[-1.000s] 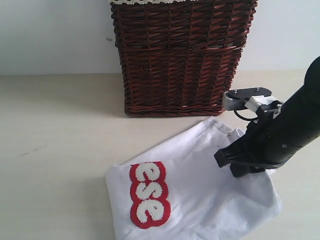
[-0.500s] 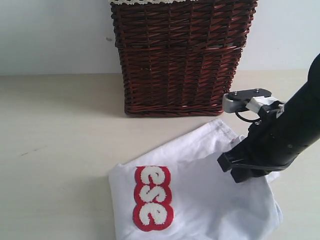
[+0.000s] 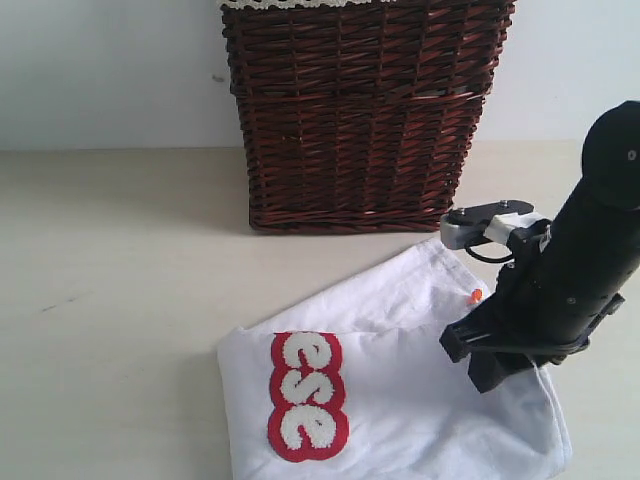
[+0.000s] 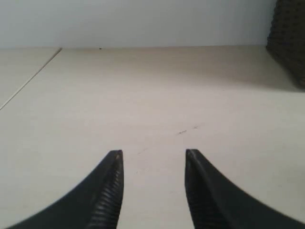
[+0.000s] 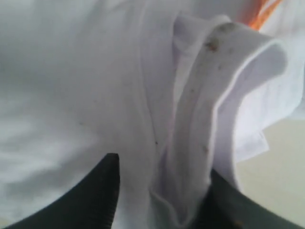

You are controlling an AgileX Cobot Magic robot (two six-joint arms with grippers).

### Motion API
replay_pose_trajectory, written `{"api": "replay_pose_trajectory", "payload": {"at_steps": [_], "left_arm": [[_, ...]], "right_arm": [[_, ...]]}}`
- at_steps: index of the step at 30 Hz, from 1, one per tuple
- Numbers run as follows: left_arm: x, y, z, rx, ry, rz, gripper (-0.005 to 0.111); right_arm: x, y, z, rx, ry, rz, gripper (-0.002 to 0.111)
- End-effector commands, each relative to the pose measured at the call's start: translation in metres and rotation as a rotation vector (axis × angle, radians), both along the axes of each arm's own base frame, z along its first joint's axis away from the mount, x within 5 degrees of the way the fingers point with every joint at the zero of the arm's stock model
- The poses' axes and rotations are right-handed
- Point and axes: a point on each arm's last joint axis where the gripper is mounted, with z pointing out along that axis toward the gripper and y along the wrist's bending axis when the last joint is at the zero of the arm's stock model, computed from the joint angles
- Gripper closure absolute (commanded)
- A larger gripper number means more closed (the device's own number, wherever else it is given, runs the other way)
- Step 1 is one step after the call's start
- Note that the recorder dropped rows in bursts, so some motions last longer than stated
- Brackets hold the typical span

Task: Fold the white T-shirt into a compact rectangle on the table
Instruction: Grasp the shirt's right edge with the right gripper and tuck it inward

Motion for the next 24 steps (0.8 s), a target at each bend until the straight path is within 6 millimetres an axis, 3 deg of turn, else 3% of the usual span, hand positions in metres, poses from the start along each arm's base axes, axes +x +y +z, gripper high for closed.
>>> {"api": "replay_pose_trajectory", "payload": {"at_steps": [1, 5, 10, 12, 15, 20, 24], "left_arm": [[0.000, 0.000, 0.001, -0.003, -0.018, 0.001, 0.065], [0.000, 0.000, 0.001, -0.003, -0.018, 0.001, 0.065], [0.000, 0.000, 0.001, -0.003, -0.018, 0.001, 0.065], [0.000, 0.000, 0.001, -0.003, -0.018, 0.001, 0.065], [0.000, 0.000, 0.001, -0.003, -0.018, 0.001, 0.065], [0.000, 0.000, 0.001, -0.003, -0.018, 0.001, 0.065], [0.000, 0.000, 0.001, -0.003, -0.018, 0.001, 0.065]], "right_arm": [[0.004, -0.004, -0.007, -0.056, 0.012, -0.049, 0.057], [0.004, 0.003, -0.006, 0.013, 0.009, -0.046, 0.069], [0.000, 0.011, -0.007, 0.103, 0.059, 0.026, 0.098], [-0.002, 0.011, -0.013, 0.091, 0.097, 0.032, 0.101], [-0.002, 0.008, -0.024, 0.055, 0.133, 0.045, 0.092], [-0.001, 0.004, -0.028, 0.001, 0.137, 0.020, 0.060], [0.003, 0.006, -0.017, 0.012, 0.110, 0.026, 0.057]]}}
